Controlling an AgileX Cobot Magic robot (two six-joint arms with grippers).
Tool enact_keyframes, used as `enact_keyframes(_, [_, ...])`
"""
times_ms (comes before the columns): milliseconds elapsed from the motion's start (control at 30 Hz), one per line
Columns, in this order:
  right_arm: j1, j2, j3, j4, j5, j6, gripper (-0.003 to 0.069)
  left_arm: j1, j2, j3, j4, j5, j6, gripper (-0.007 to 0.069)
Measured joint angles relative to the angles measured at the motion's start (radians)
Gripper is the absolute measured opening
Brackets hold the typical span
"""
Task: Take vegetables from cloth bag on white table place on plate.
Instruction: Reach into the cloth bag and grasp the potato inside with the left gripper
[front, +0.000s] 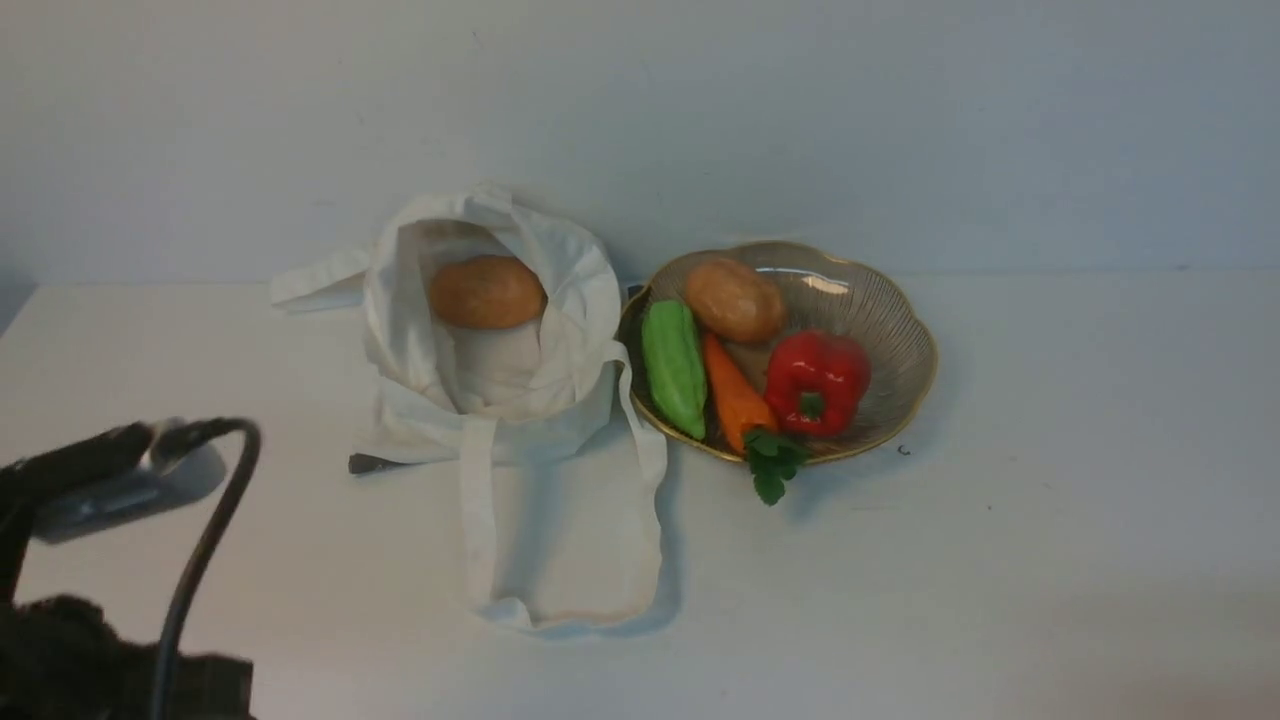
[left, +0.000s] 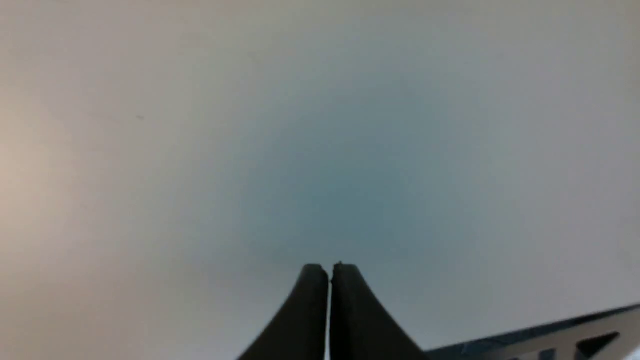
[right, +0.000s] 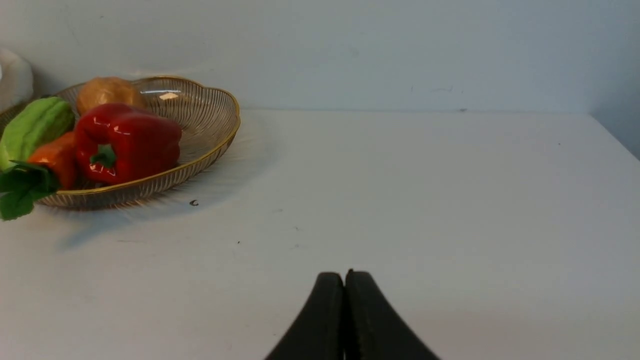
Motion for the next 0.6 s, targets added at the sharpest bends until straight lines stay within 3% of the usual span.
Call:
enact_keyframes(233, [0.0, 0.0, 0.0, 0.0, 0.0, 0.003, -0.0015, -0.057, 0.308, -0.222, 0.016, -0.028, 0.055, 0.0041])
enact_keyframes(367, [0.0, 0.0, 0.0, 0.0, 0.0, 0.003, -0.0015, -0.146, 0.501, -0.435, 0.064, -0.03, 0.051, 0.0143])
enact_keyframes(400, [0.0, 0.0, 0.0, 0.0, 0.0, 0.003, -0.0015, -0.149, 0.501, -0.444, 0.064, -0.03, 0.05, 0.0143])
enact_keyframes(500, [0.0, 0.0, 0.0, 0.0, 0.0, 0.003, -0.0015, -0.196, 0.637, -0.596, 0.108, -0.072, 0.008, 0.0253])
enact_keyframes(600, [0.0, 0.0, 0.0, 0.0, 0.0, 0.003, -0.0015, -0.205, 0.702, -0.657, 0.122, -0.114, -0.027, 0.0311])
